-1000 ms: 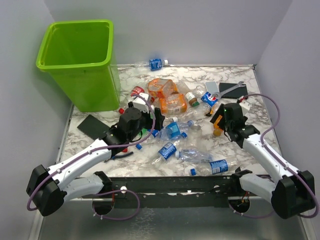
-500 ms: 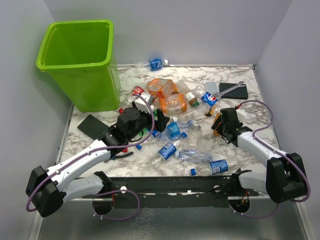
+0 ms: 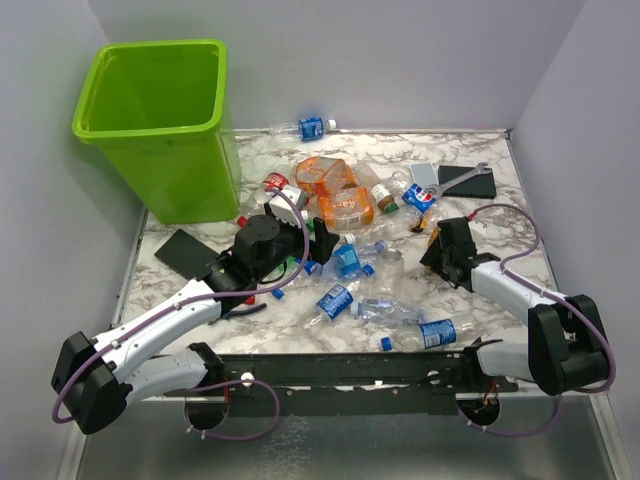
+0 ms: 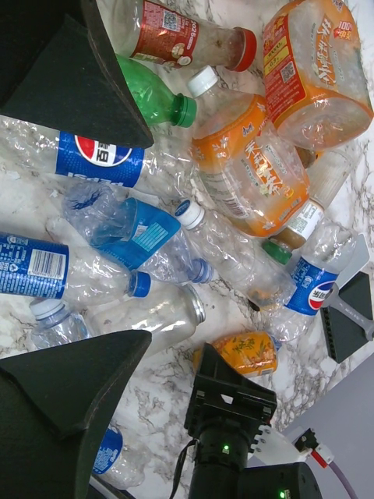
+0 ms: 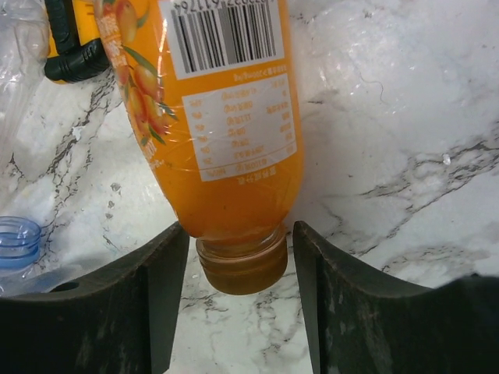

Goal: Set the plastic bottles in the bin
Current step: Pick up the plastic bottle at the center of the board.

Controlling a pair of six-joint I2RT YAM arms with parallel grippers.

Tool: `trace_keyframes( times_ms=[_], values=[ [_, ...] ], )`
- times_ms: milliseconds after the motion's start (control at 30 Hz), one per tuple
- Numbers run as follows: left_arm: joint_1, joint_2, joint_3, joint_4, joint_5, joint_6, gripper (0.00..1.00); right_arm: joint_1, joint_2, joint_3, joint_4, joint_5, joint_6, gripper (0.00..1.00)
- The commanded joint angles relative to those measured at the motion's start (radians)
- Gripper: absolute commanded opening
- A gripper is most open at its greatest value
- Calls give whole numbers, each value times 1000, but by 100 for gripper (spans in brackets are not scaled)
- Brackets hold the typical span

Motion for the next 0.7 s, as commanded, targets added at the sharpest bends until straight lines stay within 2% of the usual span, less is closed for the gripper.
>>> trace_keyframes(
  times_ms=[0, 300, 367, 433, 467, 600, 667],
  values=[
    [-3, -8, -6, 18, 15, 9, 99, -6, 24, 4, -6, -37, 15, 55],
    [-4, -4, -7, 18, 10, 7, 99, -6, 33, 7, -6, -49, 13, 30],
    [-4, -4, -8, 19, 5, 7, 99, -6, 1, 17, -18, -90, 1, 20],
    [-4, -3, -12, 20, -12, 5, 99, -4, -84, 22, -27, -145, -15, 5],
    [-5, 0, -13, 20, -25, 1, 99, -4, -139, 25, -34, -167, -28, 1],
    [-7, 11, -17, 41, -58, -33, 99, 1, -384, 78, -89, -234, -127, 1],
    [-9, 7, -23, 75, -58, -56, 99, 3, -477, 123, -101, -331, -196, 1]
  ],
)
